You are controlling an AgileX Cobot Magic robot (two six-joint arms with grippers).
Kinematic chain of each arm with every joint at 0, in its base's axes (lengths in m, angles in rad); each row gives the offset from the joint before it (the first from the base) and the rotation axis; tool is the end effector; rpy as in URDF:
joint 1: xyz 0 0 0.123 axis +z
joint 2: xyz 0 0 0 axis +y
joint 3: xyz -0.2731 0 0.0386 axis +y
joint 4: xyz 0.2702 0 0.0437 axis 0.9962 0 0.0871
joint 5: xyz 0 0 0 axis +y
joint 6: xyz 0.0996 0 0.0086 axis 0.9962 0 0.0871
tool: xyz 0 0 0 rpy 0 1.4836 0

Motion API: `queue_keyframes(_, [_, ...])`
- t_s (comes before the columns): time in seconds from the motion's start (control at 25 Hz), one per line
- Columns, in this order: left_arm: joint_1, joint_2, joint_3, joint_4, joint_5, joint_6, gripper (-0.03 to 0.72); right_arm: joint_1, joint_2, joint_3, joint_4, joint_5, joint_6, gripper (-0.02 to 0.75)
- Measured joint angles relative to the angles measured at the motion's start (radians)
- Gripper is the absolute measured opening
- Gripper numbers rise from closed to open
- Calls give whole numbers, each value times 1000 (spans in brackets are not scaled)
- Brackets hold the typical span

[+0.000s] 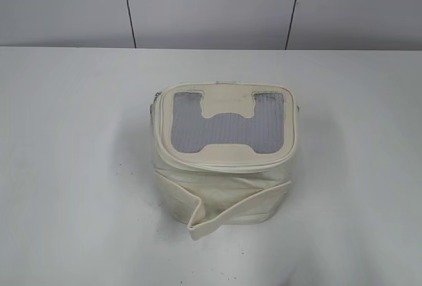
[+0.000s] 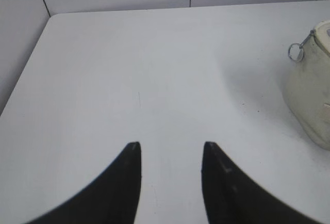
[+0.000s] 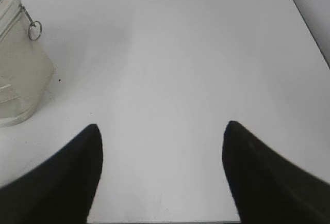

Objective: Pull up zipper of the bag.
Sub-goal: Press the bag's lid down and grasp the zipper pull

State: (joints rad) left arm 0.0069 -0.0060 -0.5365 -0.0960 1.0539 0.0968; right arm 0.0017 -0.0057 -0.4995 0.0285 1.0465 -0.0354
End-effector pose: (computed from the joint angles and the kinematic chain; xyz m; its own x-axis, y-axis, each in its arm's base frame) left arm 0.0264 -0.0082 0.2960 -0.4059 0.0463 -0.9128 0.0892 0.9960 0.0108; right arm 0.0317 0.0025 0.2851 -0.4379 -0.0219 -0.8988 -0.0331 0.9994 -0.0082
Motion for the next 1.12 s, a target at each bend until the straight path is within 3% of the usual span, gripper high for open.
queue_keyframes(1.12, [0, 0, 0, 0, 0, 0, 309, 0, 0, 0, 0, -1, 0, 565])
